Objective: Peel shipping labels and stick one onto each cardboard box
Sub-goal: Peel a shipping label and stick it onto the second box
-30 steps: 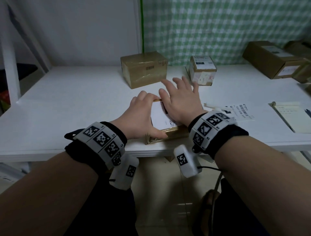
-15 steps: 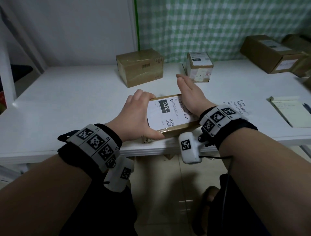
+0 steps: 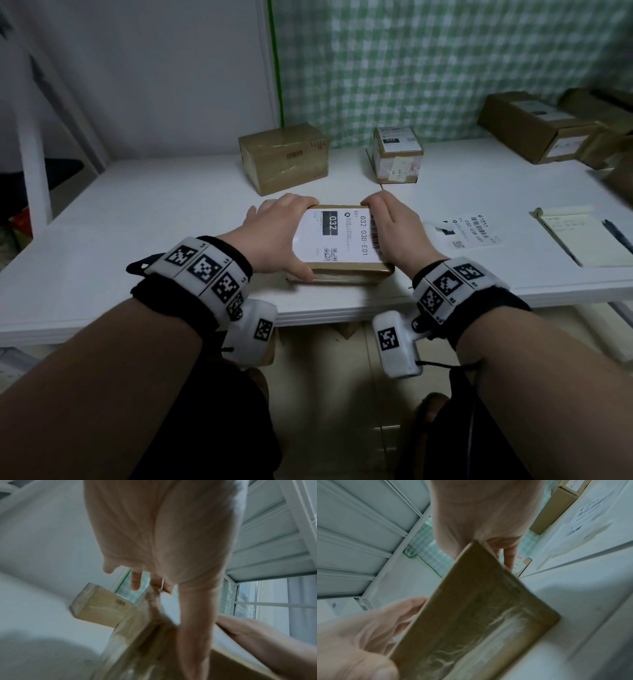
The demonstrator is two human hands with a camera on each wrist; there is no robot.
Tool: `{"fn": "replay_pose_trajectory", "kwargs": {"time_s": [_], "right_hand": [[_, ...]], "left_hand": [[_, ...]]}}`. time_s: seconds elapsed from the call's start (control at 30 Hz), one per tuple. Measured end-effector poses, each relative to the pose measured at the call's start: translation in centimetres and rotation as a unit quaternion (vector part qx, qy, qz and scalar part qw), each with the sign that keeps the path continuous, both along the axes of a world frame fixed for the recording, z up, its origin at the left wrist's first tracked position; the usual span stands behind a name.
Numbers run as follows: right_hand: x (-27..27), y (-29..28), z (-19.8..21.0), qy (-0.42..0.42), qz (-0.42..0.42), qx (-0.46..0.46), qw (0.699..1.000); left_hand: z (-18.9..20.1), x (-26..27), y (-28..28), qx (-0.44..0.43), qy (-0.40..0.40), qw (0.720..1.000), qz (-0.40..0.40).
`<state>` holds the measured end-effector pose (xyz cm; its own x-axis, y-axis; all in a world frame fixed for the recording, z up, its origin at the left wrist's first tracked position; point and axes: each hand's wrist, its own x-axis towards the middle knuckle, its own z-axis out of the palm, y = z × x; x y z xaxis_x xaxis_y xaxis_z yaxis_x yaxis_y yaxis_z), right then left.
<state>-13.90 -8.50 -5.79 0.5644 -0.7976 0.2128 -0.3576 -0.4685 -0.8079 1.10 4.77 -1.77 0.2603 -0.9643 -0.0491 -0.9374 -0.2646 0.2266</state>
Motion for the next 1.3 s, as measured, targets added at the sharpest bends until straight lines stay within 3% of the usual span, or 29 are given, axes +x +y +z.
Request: {"fn": "replay_pose_trajectory", "kwargs": {"time_s": [0.17, 0.37, 0.47, 0.67, 0.8, 0.97, 1.3], "right_hand": [[-0.3, 0.6, -0.1, 0.014, -0.016, -0.031, 0.999], [-0.7, 1.1, -0.3, 0.024, -0.005, -0.076, 0.997], [-0.2, 0.2, -1.2, 0.084, 0.002, -0.137, 0.987], [-0.2, 0.0, -1.6, 0.092, 0.034, -0.225, 0.969], [0.1, -0.4, -2.1, 0.073, 0.005, -0.192, 0.979], [-0.5, 0.5, -1.5, -0.041, 0.013, -0.13, 0.991], [-0.4, 0.8, -0.9, -0.03, 0.004, -0.121, 0.992]], "left_hand": [[1.1, -1.5, -1.5, 0.065, -0.004, 0.998, 0.003], [0.9, -6.3, -4.0, -0.101, 0.025, 0.995, 0.013], [-0.1, -7.4, -5.3, -0.138, 0.02, 0.99, -0.009], [-2.1, -7.1, -6.3, -0.166, -0.09, 0.982, -0.009], [-2.7, -6.9, -5.9, -0.183, -0.089, 0.979, 0.01], [-3.1, -6.1, -5.3, -0.175, -0.105, 0.978, 0.042], [-3.0, -3.6, -3.4, -0.141, -0.072, 0.982, 0.105]]}}
